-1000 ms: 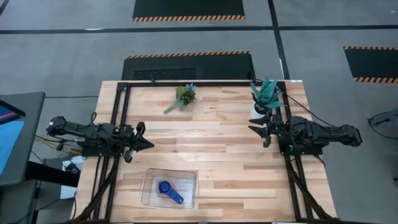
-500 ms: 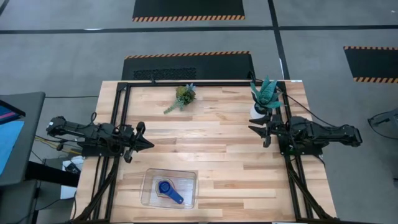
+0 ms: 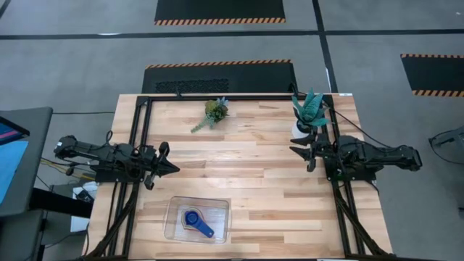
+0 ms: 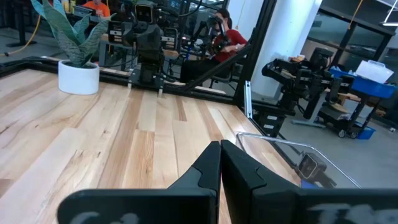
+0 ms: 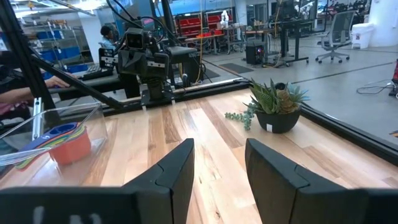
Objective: Nest measuring cups in basket
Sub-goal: Return to Home Position
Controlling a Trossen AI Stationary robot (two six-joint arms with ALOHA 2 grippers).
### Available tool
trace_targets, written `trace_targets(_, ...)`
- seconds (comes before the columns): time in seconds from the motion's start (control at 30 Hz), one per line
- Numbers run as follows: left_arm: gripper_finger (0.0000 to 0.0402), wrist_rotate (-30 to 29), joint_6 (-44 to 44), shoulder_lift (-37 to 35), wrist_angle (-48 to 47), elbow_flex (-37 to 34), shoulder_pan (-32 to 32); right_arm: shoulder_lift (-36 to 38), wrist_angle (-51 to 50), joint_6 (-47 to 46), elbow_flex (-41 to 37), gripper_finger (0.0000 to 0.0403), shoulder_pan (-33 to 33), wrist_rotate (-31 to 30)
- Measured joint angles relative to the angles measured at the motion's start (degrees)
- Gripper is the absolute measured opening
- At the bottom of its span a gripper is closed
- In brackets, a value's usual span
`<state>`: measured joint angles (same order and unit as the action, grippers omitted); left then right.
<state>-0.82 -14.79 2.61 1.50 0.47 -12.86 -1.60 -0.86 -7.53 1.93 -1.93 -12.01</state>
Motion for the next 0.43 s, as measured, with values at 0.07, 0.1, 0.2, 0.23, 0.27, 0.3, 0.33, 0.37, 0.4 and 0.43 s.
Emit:
trace_targets(0.07, 0.0, 0.0, 0.0, 0.0, 0.0, 0.0, 0.0, 0.0, 0.0, 0.0, 0.0, 0.0166, 0.0, 0.0)
trace_targets(0.1, 0.0, 0.0, 0.0, 0.0, 0.0, 0.0, 0.0, 0.0, 0.0, 0.0, 0.0, 0.0167, 0.0, 0.0)
trace_targets(0.2, 0.0, 0.0, 0.0, 0.0, 0.0, 0.0, 0.0, 0.0, 0.0, 0.0, 0.0, 0.0169, 0.0, 0.0)
trace_targets(0.23, 0.0, 0.0, 0.0, 0.0, 0.0, 0.0, 0.0, 0.0, 0.0, 0.0, 0.0, 0.0169, 0.0, 0.0)
trace_targets(0.27, 0.0, 0.0, 0.0, 0.0, 0.0, 0.0, 0.0, 0.0, 0.0, 0.0, 0.0, 0.0169, 0.0, 0.0)
trace_targets(0.3, 0.0, 0.0, 0.0, 0.0, 0.0, 0.0, 0.0, 0.0, 0.0, 0.0, 0.0, 0.0169, 0.0, 0.0)
trace_targets(0.33, 0.0, 0.0, 0.0, 0.0, 0.0, 0.0, 0.0, 0.0, 0.0, 0.0, 0.0, 0.0168, 0.0, 0.0)
trace_targets(0.37, 0.0, 0.0, 0.0, 0.0, 0.0, 0.0, 0.0, 0.0, 0.0, 0.0, 0.0, 0.0167, 0.0, 0.0)
trace_targets(0.4, 0.0, 0.0, 0.0, 0.0, 0.0, 0.0, 0.0, 0.0, 0.0, 0.0, 0.0, 0.0167, 0.0, 0.0)
trace_targets(0.43, 0.0, 0.0, 0.0, 0.0, 0.0, 0.0, 0.0, 0.0, 0.0, 0.0, 0.0, 0.0166, 0.0, 0.0)
